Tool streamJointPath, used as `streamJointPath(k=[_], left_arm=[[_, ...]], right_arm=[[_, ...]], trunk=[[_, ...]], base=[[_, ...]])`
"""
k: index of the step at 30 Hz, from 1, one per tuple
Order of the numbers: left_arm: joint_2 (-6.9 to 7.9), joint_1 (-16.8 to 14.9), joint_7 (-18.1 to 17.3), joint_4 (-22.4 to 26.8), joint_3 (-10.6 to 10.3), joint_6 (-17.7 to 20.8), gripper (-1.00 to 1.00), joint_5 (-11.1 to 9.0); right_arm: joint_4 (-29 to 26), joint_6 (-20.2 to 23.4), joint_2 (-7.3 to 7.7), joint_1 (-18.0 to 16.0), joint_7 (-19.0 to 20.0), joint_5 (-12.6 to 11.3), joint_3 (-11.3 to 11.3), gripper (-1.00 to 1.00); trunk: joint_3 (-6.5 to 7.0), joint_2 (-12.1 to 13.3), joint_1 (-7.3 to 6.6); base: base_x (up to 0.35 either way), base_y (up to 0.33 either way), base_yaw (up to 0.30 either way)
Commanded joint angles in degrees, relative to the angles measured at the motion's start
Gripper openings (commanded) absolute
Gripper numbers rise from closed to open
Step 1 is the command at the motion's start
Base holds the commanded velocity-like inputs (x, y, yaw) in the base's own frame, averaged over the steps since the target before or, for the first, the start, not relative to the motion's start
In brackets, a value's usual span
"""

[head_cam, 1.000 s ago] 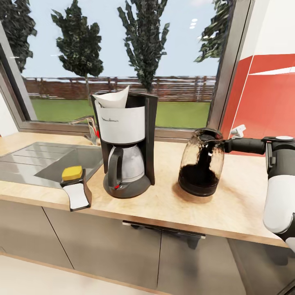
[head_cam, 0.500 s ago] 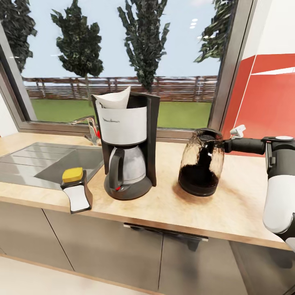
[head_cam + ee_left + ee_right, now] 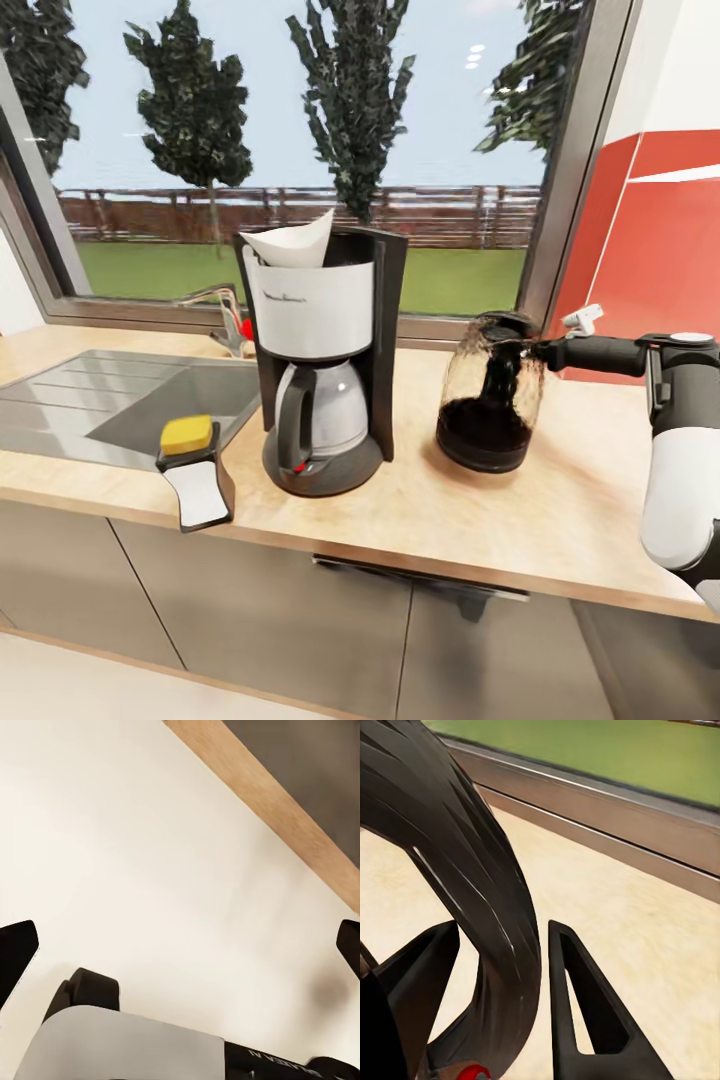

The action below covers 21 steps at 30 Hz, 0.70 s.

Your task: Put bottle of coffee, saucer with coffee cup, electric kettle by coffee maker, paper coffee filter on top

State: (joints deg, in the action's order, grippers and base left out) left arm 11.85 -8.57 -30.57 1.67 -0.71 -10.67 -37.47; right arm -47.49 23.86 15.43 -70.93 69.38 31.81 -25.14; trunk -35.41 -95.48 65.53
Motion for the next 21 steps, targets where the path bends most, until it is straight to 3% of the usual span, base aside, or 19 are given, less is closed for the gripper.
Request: streamJointPath(k=[1,21], left_arm=[[0.01,-0.04,-0.19,-0.08,-0.08,-0.22,1.00,-0.06],[0.01,-0.04,-0.19,-0.08,-0.08,-0.22,1.00,-0.06]], right_arm=[[-0.06,0.57,-0.12,-0.08,0.43,0.35,-0.22,-1.00],[-0.06,0.71,-0.40,-0.08,0.49,0.19,-0.26,-1.00]], trunk=[[-0.06,-0.03,0.00],[-0.06,-0.03,0.00]], base=[[0.057,0.085,0.000],[0.032,0.058,0.000]])
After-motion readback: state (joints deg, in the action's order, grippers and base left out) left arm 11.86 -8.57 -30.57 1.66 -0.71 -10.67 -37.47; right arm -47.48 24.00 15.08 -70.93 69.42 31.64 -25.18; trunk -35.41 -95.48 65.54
